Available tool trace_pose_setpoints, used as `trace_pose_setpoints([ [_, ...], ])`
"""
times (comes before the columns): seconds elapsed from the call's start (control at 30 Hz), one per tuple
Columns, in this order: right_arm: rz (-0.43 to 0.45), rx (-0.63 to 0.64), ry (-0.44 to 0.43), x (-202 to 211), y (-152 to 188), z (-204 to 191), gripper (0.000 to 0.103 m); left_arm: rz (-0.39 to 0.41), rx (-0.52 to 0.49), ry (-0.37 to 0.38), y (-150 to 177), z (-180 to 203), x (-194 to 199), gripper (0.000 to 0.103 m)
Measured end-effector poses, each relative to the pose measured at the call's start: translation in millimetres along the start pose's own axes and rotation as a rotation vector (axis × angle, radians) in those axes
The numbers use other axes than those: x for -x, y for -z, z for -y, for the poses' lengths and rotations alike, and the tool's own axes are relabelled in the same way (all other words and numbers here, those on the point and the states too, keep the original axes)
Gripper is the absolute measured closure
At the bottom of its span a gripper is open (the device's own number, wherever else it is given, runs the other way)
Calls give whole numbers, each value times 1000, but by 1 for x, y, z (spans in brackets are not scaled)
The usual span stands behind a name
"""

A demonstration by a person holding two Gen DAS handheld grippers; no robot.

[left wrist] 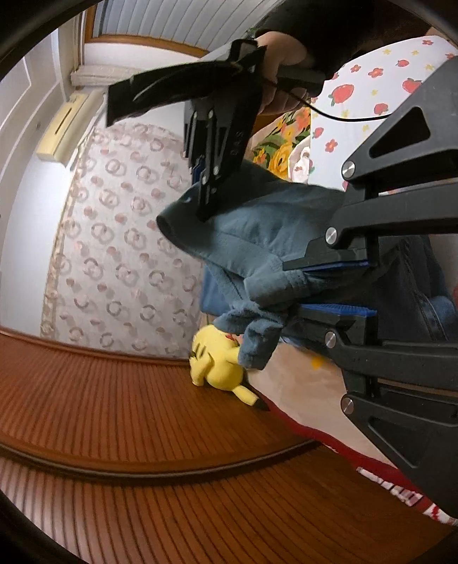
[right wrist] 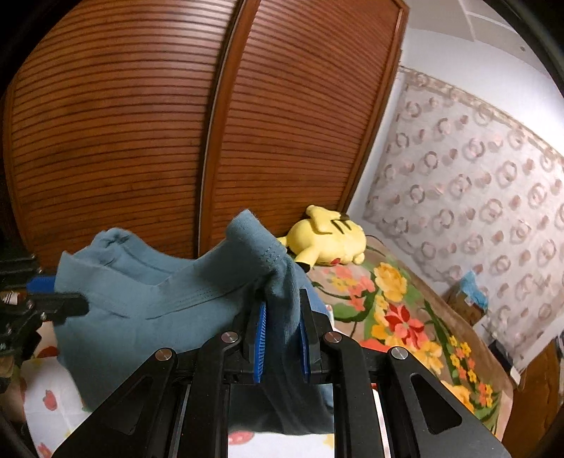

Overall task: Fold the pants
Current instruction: 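Carry the shorts with both tools onto the folded blue jeans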

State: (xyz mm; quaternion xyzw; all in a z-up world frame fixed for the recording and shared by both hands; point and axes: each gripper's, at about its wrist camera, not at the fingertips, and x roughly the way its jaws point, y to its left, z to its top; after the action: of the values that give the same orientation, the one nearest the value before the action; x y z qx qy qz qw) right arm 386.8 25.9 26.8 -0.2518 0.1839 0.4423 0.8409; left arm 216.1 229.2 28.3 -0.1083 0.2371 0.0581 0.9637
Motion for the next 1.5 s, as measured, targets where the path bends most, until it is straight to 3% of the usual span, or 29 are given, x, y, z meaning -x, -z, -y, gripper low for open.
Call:
trace_pose_setpoints([
  [0.2, -1, 38, -44, -30, -16, -4, 87, -18, 39, -36, 7, -12, -5, 86],
  [0.43, -34, -23, -92, -51, -9, 7, 87, -55, 56, -72, 17, -17, -10, 82],
  [0.47, -44, -35, -98, -52, -7, 10, 79, -60, 56, -84, 19, -17, -10, 78],
  [0.53, -45, -64, -83, -50, -6, 17, 68, -63, 53, -94, 19, -17, -8, 69],
  [0.67, -11, -149, -99, -29, -4, 35, 67, -31, 37, -95, 17, -17, 5, 53],
  [0.83, 21, -191, -169, 1, 9, 41, 67, -8, -9, -68, 8, -7, 7, 52],
  [1.0, -24, -209, -234, -9, 18, 44, 67, -91, -48, -24, 16, 0, -21, 52],
  [1.07, -35, -206, -193, -16, 18, 51, 67, -142, -47, -24, 25, 1, -35, 52],
  [1.17, -31, -206, -25, -26, 12, 66, 67, -171, -45, -35, 33, -1, -42, 52],
  [1.5, -21, -255, 68, -22, 9, 77, 68, -177, -45, -32, 38, 0, -45, 52],
])
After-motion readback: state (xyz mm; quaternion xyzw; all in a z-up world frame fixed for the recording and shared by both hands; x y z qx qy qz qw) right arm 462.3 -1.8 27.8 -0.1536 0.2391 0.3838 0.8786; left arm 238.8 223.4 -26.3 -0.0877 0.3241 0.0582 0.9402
